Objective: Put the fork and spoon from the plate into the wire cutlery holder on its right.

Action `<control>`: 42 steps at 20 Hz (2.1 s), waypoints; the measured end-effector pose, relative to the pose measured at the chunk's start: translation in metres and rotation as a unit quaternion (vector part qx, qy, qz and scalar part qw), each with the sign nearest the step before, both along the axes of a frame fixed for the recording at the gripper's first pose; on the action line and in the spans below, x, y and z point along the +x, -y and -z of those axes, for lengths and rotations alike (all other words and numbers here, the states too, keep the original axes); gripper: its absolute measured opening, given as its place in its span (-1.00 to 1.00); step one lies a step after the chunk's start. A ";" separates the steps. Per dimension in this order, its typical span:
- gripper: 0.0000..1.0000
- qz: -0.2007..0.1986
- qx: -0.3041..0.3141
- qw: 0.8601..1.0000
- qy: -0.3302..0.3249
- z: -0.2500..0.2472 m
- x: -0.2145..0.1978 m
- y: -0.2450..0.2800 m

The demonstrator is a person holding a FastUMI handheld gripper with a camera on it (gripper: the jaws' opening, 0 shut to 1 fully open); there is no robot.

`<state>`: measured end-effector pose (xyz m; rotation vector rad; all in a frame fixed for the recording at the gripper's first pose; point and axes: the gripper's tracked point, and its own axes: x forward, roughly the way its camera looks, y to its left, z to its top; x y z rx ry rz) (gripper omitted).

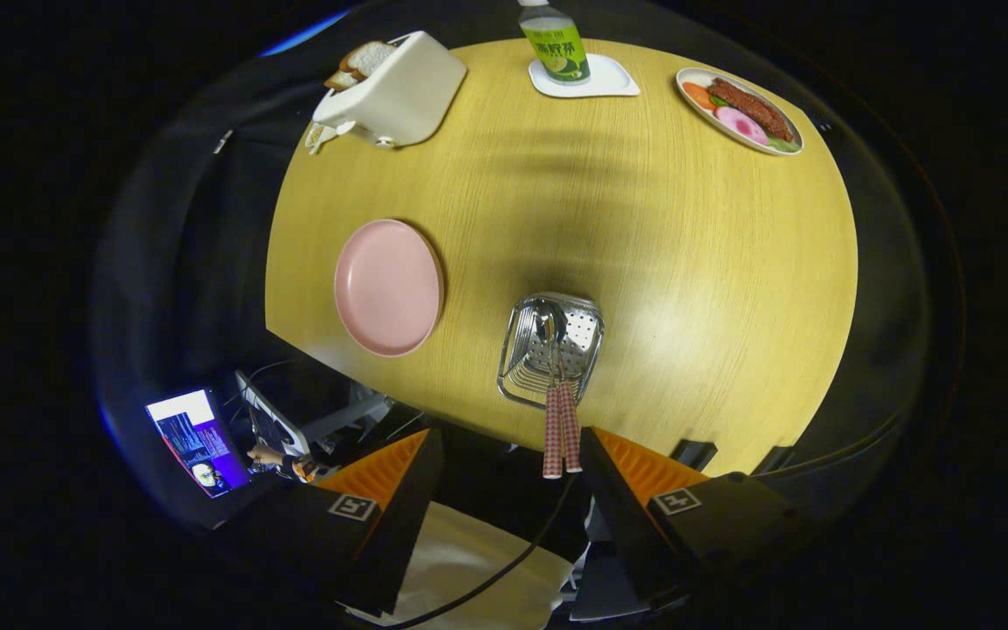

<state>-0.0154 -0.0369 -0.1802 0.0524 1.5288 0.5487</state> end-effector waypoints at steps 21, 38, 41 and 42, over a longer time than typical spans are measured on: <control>0.98 0.155 0.113 0.871 0.452 -0.169 0.006 -0.027; 0.98 0.195 0.115 0.709 0.668 -0.310 0.003 -0.022; 0.98 0.194 0.111 0.703 0.676 -0.314 0.004 -0.026; 0.98 0.193 0.112 0.702 0.677 -0.315 0.003 -0.030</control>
